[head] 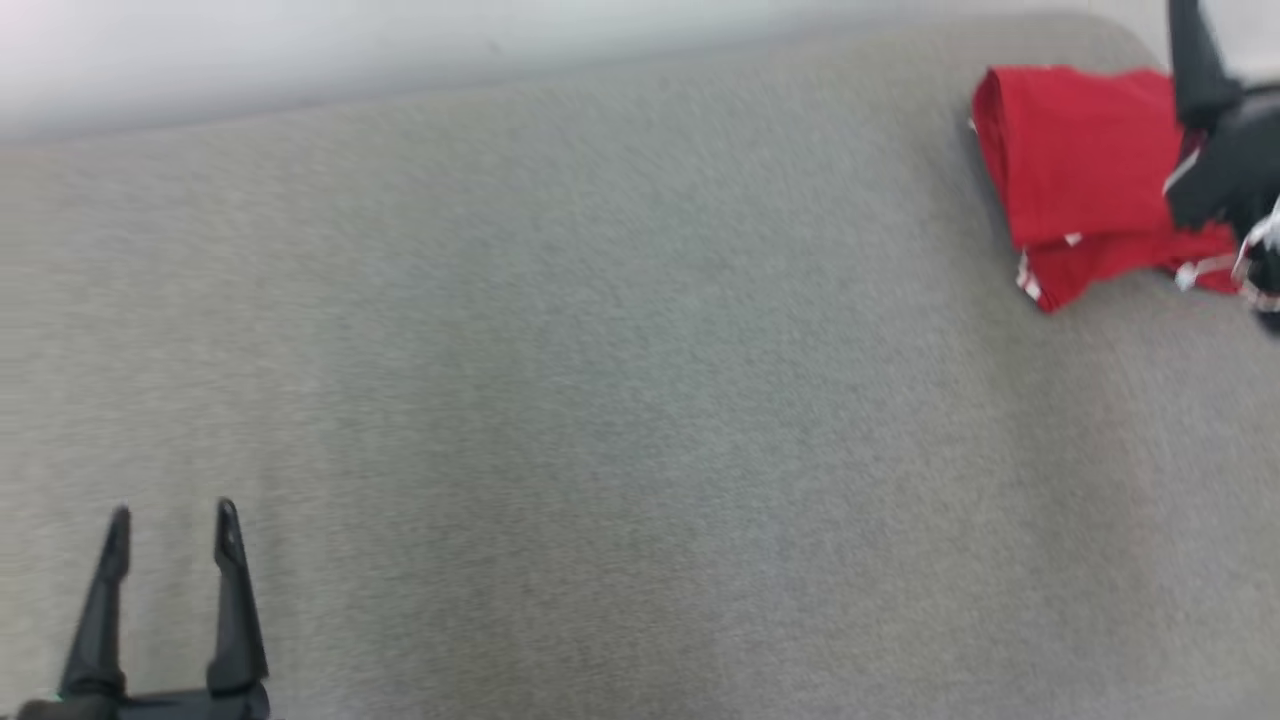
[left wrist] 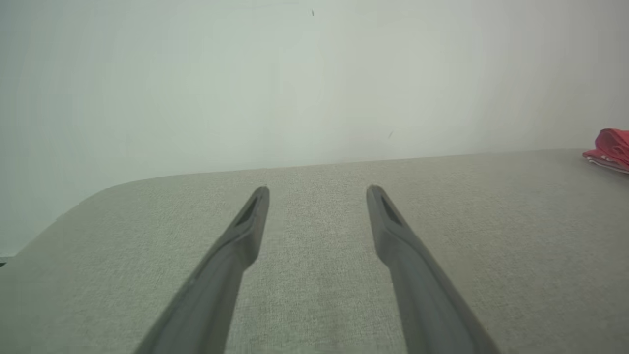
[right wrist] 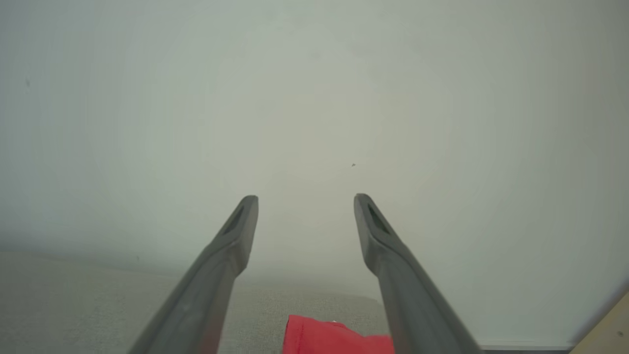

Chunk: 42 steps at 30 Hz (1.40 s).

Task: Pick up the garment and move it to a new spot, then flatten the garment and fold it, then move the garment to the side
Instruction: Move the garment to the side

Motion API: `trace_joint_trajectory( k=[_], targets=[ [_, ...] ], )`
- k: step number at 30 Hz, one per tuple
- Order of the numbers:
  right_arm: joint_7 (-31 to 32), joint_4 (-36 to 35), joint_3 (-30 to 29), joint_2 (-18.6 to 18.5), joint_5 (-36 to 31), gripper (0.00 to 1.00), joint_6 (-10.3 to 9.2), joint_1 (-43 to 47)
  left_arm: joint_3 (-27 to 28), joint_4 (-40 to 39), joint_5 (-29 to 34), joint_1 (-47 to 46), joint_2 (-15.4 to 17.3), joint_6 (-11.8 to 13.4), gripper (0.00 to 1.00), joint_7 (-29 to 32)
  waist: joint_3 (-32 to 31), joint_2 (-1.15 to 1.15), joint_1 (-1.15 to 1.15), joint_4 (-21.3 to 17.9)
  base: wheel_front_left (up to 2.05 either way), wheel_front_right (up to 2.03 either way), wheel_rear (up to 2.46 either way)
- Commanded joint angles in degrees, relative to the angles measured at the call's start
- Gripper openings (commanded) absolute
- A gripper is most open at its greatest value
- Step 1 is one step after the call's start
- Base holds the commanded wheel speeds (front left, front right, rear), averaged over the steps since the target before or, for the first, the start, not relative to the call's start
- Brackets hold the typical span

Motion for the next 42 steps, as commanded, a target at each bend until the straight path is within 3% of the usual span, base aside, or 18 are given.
trace_joint_trajectory(
  k=[1,15,31,42],
  targets=[
    [-0.4,-0.9,-0.6,-0.1,0.5,1.00,-0.01,2.6,-0.3,0.8,-0.4,1.1,-0.5,-0.2,1.00,-0.3,-5.2,0.01,0.01,4.7,0.00,0.00,0.00],
    [0.3,-12.6,-9.3,4.7,0.0,1.00,-0.01,26.3,-1.3,4.1,-0.1,2.4,-2.5,-1.4,1.00,-0.4,-10.3,0.01,0.01,10.3,0.00,0.00,0.00],
    [5.8,-33.2,-24.7,18.5,-8.0,1.00,-0.01,54.4,-1.0,6.7,1.1,3.2,-4.3,-2.1,1.00,-0.4,-13.6,0.01,0.01,11.8,0.00,0.00,0.00],
    [8.2,-40.5,-27.5,25.1,-12.3,1.00,-0.01,64.8,-1.4,8.6,1.8,3.8,-4.8,-2.9,1.00,-0.4,-15.8,0.01,0.01,13.0,0.00,0.00,0.00]
  ],
)
